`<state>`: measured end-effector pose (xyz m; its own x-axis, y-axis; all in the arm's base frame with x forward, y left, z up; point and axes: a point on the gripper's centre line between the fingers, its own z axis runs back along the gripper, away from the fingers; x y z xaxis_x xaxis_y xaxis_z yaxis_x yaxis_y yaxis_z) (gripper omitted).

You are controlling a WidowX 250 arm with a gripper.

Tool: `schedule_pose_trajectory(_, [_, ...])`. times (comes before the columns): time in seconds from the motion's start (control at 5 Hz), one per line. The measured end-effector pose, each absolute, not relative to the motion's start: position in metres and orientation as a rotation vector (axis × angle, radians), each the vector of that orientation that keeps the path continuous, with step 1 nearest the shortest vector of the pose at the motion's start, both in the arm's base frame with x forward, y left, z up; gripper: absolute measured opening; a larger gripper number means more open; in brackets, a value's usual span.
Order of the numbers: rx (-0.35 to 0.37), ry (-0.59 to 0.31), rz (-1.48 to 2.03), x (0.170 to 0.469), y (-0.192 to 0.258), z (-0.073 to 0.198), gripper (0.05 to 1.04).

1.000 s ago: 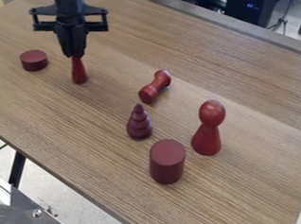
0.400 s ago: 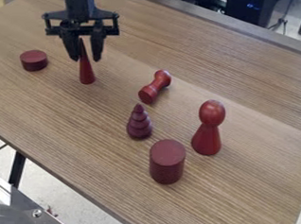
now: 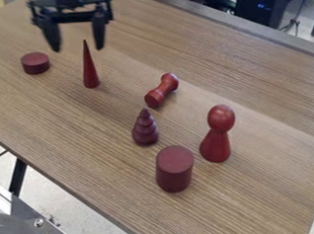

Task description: Put the cone left side on the table

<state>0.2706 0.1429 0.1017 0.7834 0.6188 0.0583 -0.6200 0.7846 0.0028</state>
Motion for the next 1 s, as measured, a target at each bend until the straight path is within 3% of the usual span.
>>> schedule_pose_trajectory(0.4, [0.190,-0.013,0.505,0.291,0.118,0.136,0.999])
schedule_pose_trajectory(0.6, [0.160,-0.002,0.390,0.299,0.102,0.134,0.999])
schedule_pose_trajectory(1.0, [0.035,-0.065,0.251,0.312,0.084,0.130,0.999])
